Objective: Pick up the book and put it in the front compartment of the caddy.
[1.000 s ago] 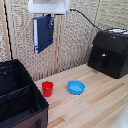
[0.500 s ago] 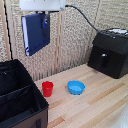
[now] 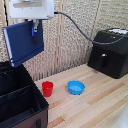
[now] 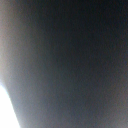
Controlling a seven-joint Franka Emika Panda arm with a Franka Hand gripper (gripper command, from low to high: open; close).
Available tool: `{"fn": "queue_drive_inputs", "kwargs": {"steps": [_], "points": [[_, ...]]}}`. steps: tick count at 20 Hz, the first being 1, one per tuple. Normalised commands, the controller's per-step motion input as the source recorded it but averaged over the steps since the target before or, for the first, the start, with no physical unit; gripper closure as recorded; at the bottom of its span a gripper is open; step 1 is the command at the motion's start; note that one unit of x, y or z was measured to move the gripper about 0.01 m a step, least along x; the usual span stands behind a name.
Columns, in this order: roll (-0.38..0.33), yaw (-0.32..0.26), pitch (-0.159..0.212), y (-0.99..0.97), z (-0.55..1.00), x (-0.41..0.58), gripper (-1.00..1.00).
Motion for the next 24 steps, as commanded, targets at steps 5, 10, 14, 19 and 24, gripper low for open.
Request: {"fn": "queue_drive_inputs", "kwargs": {"steps": [5, 10, 14, 19, 24], "points": [[-0.05, -0.094, 0.035, 0.7, 0.0, -0.348, 1.0], [-0.055, -0.112, 0.034, 0.68, -0.06, -0.323, 1.0], [-0.052, -0.153, 0.0, 0.66, -0.32, -0.219, 1.0], [-0.009, -0.131, -0.017, 0.42, -0.4, -0.063, 1.0], [-0.009, -0.048, -0.031, 0.04, -0.33, -0.002, 1.0]]}}
